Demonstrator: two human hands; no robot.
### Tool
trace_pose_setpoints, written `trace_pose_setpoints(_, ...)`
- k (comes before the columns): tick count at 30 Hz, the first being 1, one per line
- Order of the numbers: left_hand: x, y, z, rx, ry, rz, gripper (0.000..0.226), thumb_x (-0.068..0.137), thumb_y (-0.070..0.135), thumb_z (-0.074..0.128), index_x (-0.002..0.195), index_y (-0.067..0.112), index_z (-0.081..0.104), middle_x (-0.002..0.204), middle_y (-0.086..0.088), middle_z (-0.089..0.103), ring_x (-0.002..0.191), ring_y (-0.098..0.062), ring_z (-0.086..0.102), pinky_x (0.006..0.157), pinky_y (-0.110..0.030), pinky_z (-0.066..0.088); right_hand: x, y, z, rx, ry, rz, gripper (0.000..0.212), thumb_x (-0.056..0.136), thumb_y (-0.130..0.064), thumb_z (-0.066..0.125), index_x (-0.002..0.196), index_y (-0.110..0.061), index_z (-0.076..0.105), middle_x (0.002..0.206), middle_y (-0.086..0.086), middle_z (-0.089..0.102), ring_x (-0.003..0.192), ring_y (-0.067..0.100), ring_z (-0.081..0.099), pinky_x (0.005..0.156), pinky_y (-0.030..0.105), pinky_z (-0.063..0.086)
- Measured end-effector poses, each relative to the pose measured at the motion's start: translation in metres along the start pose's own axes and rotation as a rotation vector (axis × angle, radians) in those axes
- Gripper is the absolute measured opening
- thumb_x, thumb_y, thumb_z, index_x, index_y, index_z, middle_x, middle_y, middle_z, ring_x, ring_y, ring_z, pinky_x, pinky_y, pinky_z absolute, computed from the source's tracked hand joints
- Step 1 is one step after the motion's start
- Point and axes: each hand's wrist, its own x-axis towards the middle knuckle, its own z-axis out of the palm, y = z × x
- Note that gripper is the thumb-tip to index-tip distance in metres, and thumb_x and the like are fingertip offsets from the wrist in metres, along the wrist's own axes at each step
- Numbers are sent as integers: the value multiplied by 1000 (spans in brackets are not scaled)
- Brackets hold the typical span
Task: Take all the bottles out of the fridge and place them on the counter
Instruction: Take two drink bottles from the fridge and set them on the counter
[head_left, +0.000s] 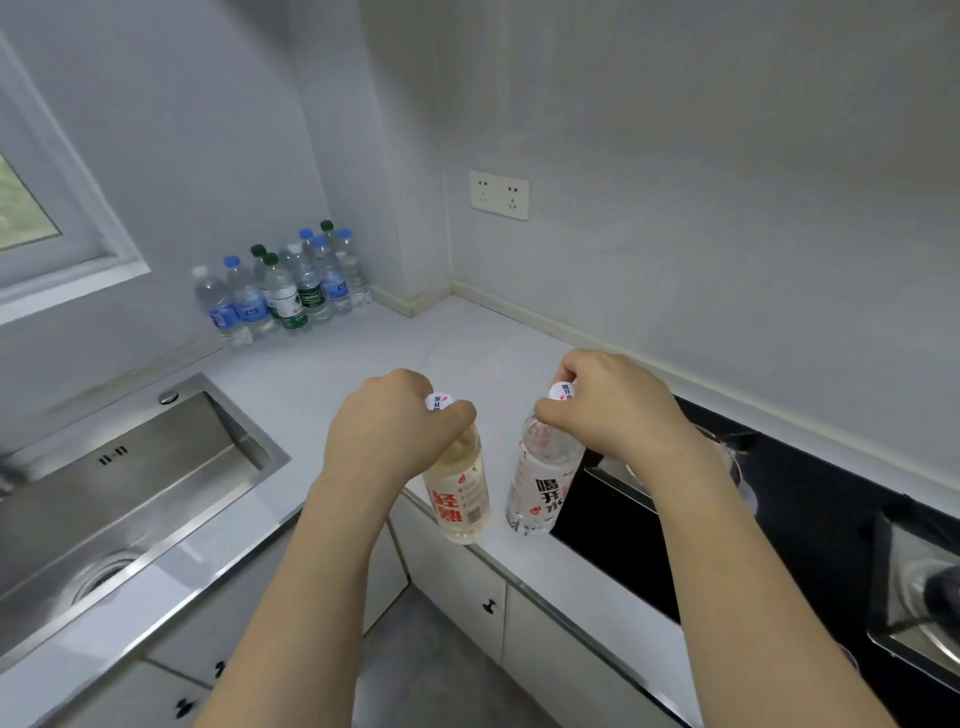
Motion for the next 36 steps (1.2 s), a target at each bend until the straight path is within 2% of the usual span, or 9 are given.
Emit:
trace_pose_setpoints(6,36,-40,-3,-56,26,-71,39,75,45,59,63,9,49,58,-8,54,51,-22,47,50,-28,37,47,-39,21,-15,-59,-74,21,77,-40,60,90,-23,58,91,-6,60,83,19,57,60,28,37)
trace_pose_setpoints(9,60,-49,-2,-56,29,-94,43,74,46,58,70,3,53,63,-13,62,51,-26,54,51,-34,46,77,-52,30,-18,-67,-108,20,77,-39,60,88,-23,58,90,-6,61,82,19,58,62,29,41)
trace_pose_setpoints(12,89,-55,-6,-18,20,-117,42,76,46,58,71,4,55,65,-11,64,57,-28,63,57,-36,53,111,-61,35,-7,-82,-134,20,77,-39,60,89,-23,59,89,-7,61,82,18,58,64,29,43)
trace_pose_setpoints(16,125,-60,-11,23,29,-141,41,76,45,57,72,4,56,60,-9,59,51,-24,55,53,-33,48,151,-67,37,29,-65,-150,20,78,-40,61,90,-24,59,89,-9,58,83,17,57,65,29,43)
trace_pose_setpoints(21,175,-64,-14,52,33,-180,39,79,46,57,63,12,45,57,-4,54,49,-22,54,51,-28,43,206,-69,45,43,-56,-166,19,78,-39,62,90,-25,57,86,-11,57,81,17,56,60,28,36)
trace_pose_setpoints(27,212,-78,-13,55,35,-222,39,80,44,56,62,13,42,55,-4,50,48,-22,51,50,-27,40,251,-74,64,9,-94,-179,22,78,-41,62,93,-26,58,90,-7,61,83,18,57,65,29,41)
trace_pose_setpoints(36,280,-124,-16,67,-63,-271,35,82,45,55,69,12,56,64,-6,63,55,-22,61,54,-30,50,317,-111,109,11,-166,-171,22,79,-41,61,95,-26,57,93,-7,62,85,18,57,68,30,42)
